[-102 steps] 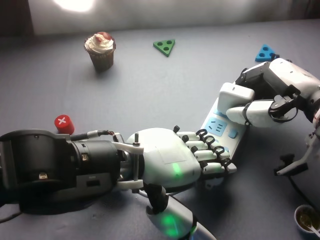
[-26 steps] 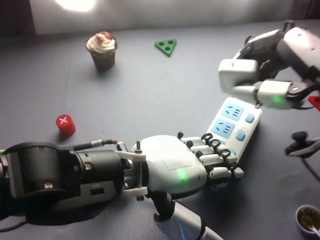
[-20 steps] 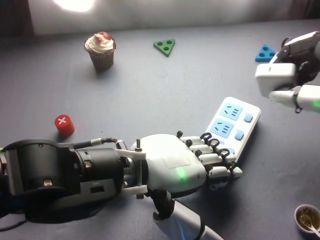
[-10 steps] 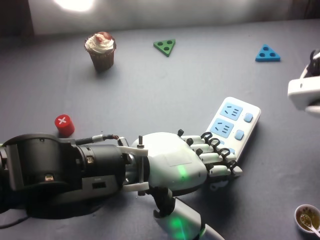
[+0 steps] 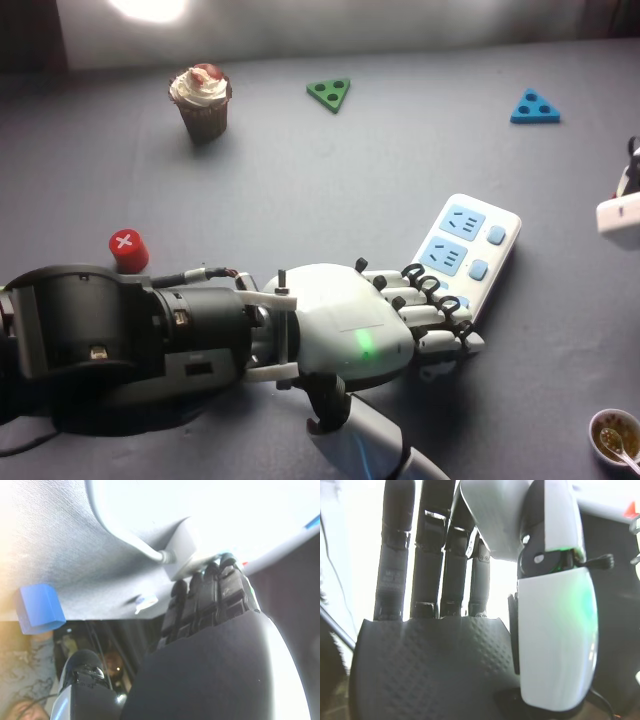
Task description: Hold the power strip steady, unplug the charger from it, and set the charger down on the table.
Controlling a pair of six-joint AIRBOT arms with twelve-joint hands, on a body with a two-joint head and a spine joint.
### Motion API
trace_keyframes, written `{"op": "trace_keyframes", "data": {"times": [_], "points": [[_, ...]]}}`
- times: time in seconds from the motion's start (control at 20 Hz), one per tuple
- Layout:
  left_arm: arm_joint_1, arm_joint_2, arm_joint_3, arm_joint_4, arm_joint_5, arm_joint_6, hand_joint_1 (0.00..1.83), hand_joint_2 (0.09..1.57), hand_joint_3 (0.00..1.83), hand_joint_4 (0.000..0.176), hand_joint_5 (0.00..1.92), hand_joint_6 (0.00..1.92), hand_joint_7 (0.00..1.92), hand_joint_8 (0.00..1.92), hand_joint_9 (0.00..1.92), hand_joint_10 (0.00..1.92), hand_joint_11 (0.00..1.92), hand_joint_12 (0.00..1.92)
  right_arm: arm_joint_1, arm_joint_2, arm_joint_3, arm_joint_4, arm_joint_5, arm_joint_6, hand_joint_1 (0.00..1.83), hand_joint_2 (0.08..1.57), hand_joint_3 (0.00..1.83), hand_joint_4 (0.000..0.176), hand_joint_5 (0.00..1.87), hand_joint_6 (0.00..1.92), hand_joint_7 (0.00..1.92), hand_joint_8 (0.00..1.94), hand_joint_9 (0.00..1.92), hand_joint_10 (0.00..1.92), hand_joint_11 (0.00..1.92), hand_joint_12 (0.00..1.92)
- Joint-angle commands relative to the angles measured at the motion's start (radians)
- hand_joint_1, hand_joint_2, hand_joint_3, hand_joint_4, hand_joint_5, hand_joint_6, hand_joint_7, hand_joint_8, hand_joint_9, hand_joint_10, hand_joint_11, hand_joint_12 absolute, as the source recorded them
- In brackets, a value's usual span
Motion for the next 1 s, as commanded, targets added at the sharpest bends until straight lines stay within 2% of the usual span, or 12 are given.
{"op": "trace_keyframes", "data": {"times": [0.0, 0.1, 0.25, 0.3, 0.35, 0.4, 0.45, 0.5, 0.7, 0.75, 0.85, 0.95], "points": [[0.001, 0.0, -0.003, -0.008, 0.0, -0.011, 0.0, 0.97, 0.0, 0.0, 0.05, 0.0, 0.05, 0.0, 0.04, 0.0, 0.04, 0.01, 0.007, 0.011, 0.011, -0.008, 0.114, -0.005, 1.26, 1.06, 0.0, 0.0, 1.09, 0.69, 1.14, 0.85, 1.16, 0.37, 0.71, 1.28], [0.0, 0.0, -0.005, -0.008, 0.0, -0.011, 0.0, 0.97, 0.0, 0.0, 0.05, 0.0, 0.05, 0.0, 0.04, 0.0, 0.04, 0.01, 0.006, 0.006, 0.025, -0.008, 0.095, -0.01, 1.25, 1.07, 0.0, 0.0, 1.08, 0.71, 1.11, 0.9, 1.12, 0.37, 0.67, 1.28], [0.0, 0.0, -0.007, -0.008, 0.0, -0.011, 0.0, 0.97, 0.0, 0.0, 0.05, 0.0, 0.05, 0.0, 0.04, 0.0, 0.04, 0.01, -0.002, -0.009, 0.051, -0.019, 0.07, -0.045, 1.23, 1.1, 0.0, 0.0, 0.94, 1.02, 1.11, 0.79, 1.14, 0.2, 0.58, 1.27], [0.0, 0.0, -0.007, -0.008, 0.0, -0.011, 0.0, 0.97, 0.0, 0.0, 0.05, 0.0, 0.05, 0.0, 0.04, 0.0, 0.04, 0.01, -0.004, -0.012, 0.055, -0.019, 0.066, -0.055, 1.23, 1.1, 0.0, 0.0, 0.94, 1.02, 1.11, 0.79, 1.14, 0.2, 0.58, 1.27], [0.0, 0.0, -0.007, -0.008, 0.0, -0.011, 0.0, 0.97, 0.0, 0.0, 0.05, 0.0, 0.06, 0.0, 0.04, 0.0, 0.03, 0.01, -0.007, -0.018, 0.063, -0.019, 0.059, -0.073, 1.16, 1.12, 0.0, 0.0, 0.96, 1.0, 0.98, 0.1, 1.09, 0.09, 0.53, 1.23], [0.0, 0.0, -0.007, -0.008, 0.0, -0.011, 0.0, 0.97, 0.0, 0.0, 0.03, 0.0, 0.04, 0.0, 0.02, 0.0, 0.02, 0.0, -0.011, -0.023, 0.071, -0.019, 0.057, -0.079, 1.11, 1.08, 0.0, 0.0, 0.83, 0.38, 0.93, 0.02, 1.06, 0.04, 0.53, 1.18], [0.0, 0.0, -0.007, -0.008, 0.0, -0.011, 0.0, 0.97, 0.0, 0.0, 0.03, 0.0, 0.04, 0.0, 0.02, 0.0, 0.02, 0.0, -0.013, -0.025, 0.075, -0.019, 0.056, -0.08, 1.11, 1.08, 0.0, 0.0, 0.83, 0.38, 0.93, 0.02, 1.06, 0.04, 0.53, 1.18], [0.0, 0.001, -0.007, -0.008, 0.0, -0.011, 0.0, 0.97, 0.0, 0.0, 0.04, 0.01, 0.05, 0.01, 0.03, 0.01, 0.04, 0.01, -0.018, -0.029, 0.081, -0.027, 0.049, -0.083, 1.03, 1.06, 0.0, 0.0, 0.73, 0.03, 0.85, 0.0, 0.99, 0.0, 0.55, 1.07], [0.0, 0.003, -0.008, -0.007, 0.001, -0.011, 0.0, 0.97, 0.0, 0.0, 0.05, 0.01, 0.05, 0.01, 0.03, 0.0, 0.03, 0.0, -0.033, -0.036, 0.087, -0.056, 0.048, -0.095, 0.9, 1.04, 0.0, 0.0, 0.58, 0.0, 0.75, 0.0, 0.87, 0.0, 0.46, 1.01], [-0.001, 0.003, -0.009, -0.007, 0.001, -0.011, 0.0, 0.97, 0.0, 0.0, 0.05, 0.0, 0.06, 0.01, 0.03, 0.0, 0.03, 0.01, -0.034, -0.037, 0.087, -0.058, 0.048, -0.096, 0.77, 1.0, 0.0, 0.0, 0.46, 0.0, 0.63, 0.0, 0.73, 0.0, 0.33, 0.92], [-0.001, 0.004, -0.01, -0.007, 0.001, -0.011, 0.0, 0.97, 0.0, 0.0, 0.05, 0.0, 0.06, 0.01, 0.04, 0.01, 0.04, 0.01, -0.034, -0.036, 0.086, -0.058, 0.048, -0.094, 0.72, 1.01, 0.0, 0.0, 0.41, 0.0, 0.58, 0.0, 0.67, 0.0, 0.27, 0.89], [-0.005, 0.004, -0.01, -0.007, 0.001, -0.01, 0.0, 0.97, 0.0, 0.0, 0.04, 0.0, 0.05, 0.0, 0.04, 0.0, 0.05, 0.01, -0.034, -0.029, 0.08, -0.061, 0.048, -0.063, 0.64, 0.97, 0.0, 0.0, 0.31, 0.0, 0.44, 0.0, 0.51, 0.0, 0.22, 0.69]]}}
